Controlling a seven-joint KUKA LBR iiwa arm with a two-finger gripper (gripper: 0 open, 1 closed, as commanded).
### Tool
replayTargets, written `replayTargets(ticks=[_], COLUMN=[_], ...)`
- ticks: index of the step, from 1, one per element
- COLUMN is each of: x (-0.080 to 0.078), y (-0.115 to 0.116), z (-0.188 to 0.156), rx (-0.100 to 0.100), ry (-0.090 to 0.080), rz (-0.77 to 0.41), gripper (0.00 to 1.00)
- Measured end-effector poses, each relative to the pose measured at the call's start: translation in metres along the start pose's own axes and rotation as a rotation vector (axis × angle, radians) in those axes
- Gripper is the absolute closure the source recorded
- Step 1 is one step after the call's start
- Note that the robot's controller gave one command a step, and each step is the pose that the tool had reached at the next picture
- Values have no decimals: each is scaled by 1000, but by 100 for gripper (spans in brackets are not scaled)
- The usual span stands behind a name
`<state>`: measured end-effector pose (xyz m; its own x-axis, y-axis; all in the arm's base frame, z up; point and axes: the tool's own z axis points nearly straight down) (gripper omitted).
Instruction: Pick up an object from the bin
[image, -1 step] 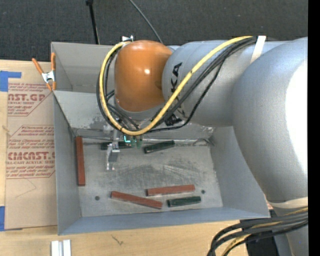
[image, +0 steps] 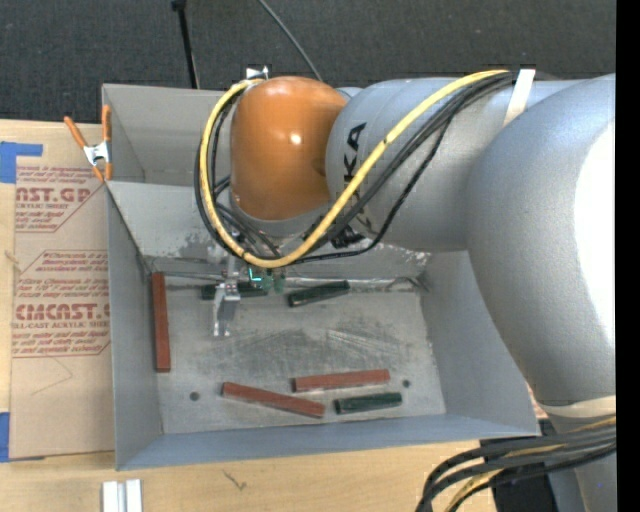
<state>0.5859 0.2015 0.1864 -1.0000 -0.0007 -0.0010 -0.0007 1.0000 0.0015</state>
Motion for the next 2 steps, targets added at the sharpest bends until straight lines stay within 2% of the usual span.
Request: replayTargets(ticks=[1, 2], x=[12, 29], y=[-10, -49], z=[17, 68], rx=[-2, 0], ry=[-9, -3], rz=[-84, -199], gripper=[0, 0])
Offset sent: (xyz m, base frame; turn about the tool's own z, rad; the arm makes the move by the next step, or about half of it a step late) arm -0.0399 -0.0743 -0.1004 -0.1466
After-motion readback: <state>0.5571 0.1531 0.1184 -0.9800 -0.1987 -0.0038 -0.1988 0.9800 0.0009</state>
